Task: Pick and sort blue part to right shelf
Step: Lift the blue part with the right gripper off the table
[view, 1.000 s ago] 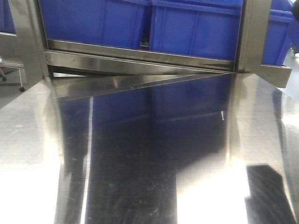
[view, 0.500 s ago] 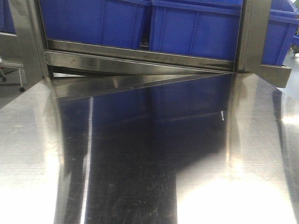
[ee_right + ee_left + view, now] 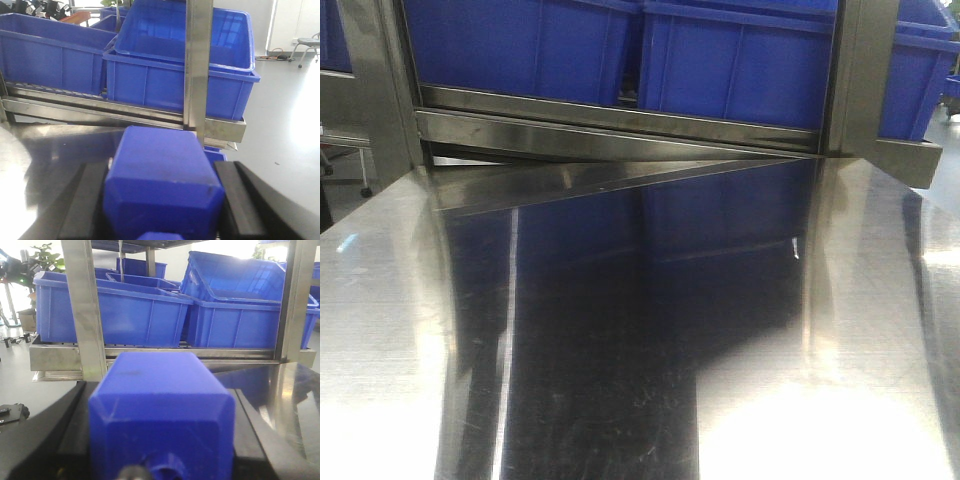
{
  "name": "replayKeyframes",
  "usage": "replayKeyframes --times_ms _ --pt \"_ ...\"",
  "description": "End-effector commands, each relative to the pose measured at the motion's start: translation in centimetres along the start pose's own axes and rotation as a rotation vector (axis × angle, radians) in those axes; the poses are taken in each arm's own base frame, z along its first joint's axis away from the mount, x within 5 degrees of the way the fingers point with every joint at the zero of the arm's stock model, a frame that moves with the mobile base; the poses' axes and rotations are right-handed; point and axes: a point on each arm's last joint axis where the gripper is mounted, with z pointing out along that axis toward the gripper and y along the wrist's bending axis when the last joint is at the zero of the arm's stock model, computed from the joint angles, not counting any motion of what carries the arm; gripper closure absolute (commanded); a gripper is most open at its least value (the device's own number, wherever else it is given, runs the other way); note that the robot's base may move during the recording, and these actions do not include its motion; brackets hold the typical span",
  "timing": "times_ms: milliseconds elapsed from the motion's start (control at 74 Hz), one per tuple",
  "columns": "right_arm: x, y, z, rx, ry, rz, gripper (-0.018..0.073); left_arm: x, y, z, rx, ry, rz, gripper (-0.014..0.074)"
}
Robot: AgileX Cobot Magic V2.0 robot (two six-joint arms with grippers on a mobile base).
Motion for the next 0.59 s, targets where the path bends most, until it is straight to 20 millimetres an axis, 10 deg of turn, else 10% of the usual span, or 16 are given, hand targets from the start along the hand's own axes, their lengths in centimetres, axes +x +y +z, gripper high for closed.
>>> replayKeyframes --times_ms 0,581 --pt "-1.59 -0.01 -0.89 -0.006 -0.129 -0.02 0.0282 -1.71 0.03 -0.89 0.0 -0.135 0.0 0.0284" --pt "-1.57 0.02 -0.8 -0.008 -0.137 -0.021 0.0282 -1.71 0.03 -0.89 0.0 -0.135 0.0 0.0284"
